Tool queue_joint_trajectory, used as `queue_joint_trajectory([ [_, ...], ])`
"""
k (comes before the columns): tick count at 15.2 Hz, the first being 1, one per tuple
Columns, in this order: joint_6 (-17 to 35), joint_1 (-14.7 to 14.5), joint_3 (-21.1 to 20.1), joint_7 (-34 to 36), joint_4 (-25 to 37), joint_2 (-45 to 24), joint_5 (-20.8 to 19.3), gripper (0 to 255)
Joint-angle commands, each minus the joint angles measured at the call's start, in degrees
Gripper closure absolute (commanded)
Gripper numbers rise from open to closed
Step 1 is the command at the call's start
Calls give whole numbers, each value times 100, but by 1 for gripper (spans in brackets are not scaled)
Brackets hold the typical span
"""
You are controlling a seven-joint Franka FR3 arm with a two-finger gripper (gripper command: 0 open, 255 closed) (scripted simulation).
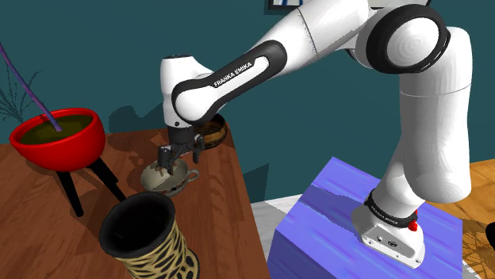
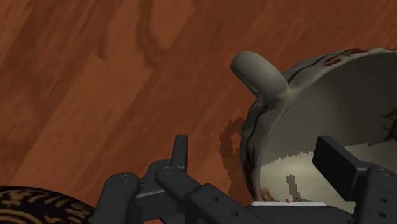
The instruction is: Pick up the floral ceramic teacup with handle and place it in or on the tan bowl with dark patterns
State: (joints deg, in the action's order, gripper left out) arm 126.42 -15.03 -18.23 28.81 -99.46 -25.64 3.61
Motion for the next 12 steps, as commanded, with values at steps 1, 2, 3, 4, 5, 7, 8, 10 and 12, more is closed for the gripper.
queue_joint_trajectory([
  [1, 0, 0, 0, 0, 1, -1, 0, 255],
  [2, 0, 0, 0, 0, 0, -1, 0, 255],
  [3, 0, 0, 0, 0, 0, -1, 0, 255],
  [4, 0, 0, 0, 0, 0, -1, 0, 255],
  [5, 0, 0, 0, 0, 0, -1, 0, 255],
  [7, 0, -1, 0, 1, 0, 0, 0, 255],
  [8, 0, 0, 0, 0, 0, 0, 0, 255],
  [10, 0, 0, 0, 0, 0, -1, 0, 255],
  [12, -124, 8, -10, 8, 54, 73, 14, 255],
])
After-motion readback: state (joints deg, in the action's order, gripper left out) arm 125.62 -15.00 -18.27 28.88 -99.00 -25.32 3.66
